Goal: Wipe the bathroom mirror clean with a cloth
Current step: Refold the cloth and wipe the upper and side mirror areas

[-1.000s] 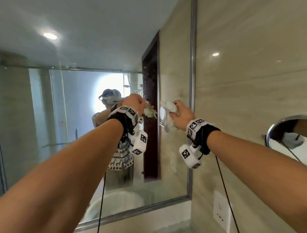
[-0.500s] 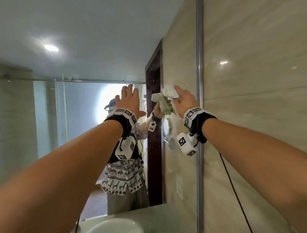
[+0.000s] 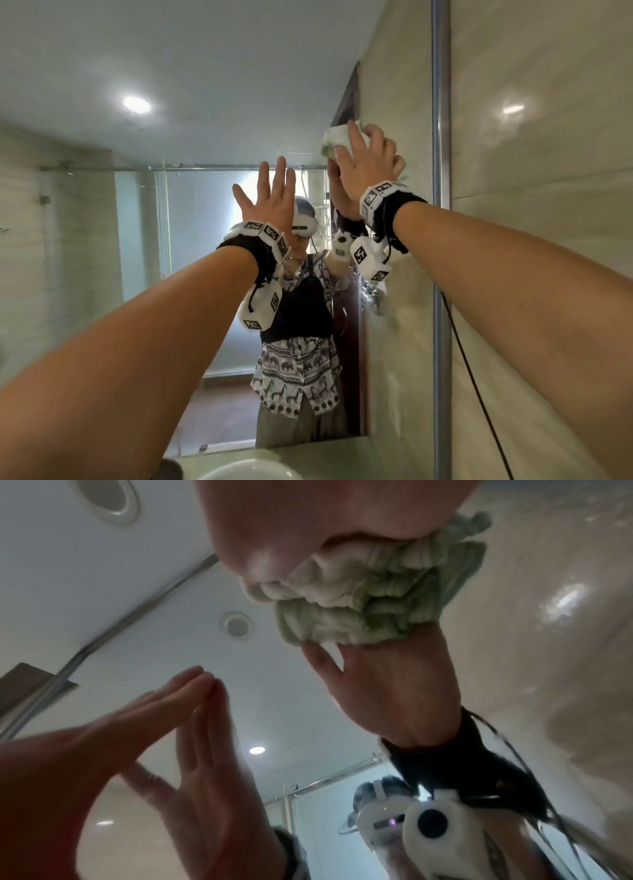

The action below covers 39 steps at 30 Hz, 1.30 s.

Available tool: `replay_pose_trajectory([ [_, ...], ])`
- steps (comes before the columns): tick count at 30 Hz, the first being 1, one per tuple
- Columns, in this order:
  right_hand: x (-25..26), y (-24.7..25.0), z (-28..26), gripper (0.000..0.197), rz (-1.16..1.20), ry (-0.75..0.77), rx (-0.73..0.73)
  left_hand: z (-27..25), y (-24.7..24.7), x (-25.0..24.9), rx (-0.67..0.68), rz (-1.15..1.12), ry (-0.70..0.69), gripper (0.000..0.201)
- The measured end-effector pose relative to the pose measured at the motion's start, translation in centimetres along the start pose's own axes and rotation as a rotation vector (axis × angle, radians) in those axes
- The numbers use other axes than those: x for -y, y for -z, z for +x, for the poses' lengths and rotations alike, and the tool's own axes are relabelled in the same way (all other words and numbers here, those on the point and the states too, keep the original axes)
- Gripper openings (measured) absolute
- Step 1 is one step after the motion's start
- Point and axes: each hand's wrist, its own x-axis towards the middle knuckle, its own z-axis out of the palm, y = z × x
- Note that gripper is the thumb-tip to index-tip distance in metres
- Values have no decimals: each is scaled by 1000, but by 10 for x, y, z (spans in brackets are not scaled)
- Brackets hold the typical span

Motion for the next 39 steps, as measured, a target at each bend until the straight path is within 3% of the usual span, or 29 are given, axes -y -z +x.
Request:
replay_pose_trajectory([
  [7, -15, -25, -72, 51, -49, 224, -7, 0, -9, 1, -58, -4, 8, 156],
  [11, -31, -36, -133, 59, -57, 316, 118, -14, -9, -4, -81, -27, 13, 145],
  [14, -48, -38, -170, 53, -121, 416, 171, -25, -13, -9, -87, -53, 10, 131],
  [20, -80, -18, -202, 72, -187, 609, 401, -40, -6, -18, -28, -75, -25, 126],
  [23, -78, 0, -189, 68, -173, 565, 433, -36, 6, -23, -36, -92, -28, 125],
  [27, -72, 36, -134, 57, -78, 311, 150, -25, 17, -39, -2, -97, -21, 129],
  [29, -71, 53, -101, 58, -66, 252, 96, -18, 21, -48, -29, -93, -13, 130],
  [39, -75, 63, 22, 71, -27, 227, -106, 11, 18, -61, -30, -165, 96, 139],
])
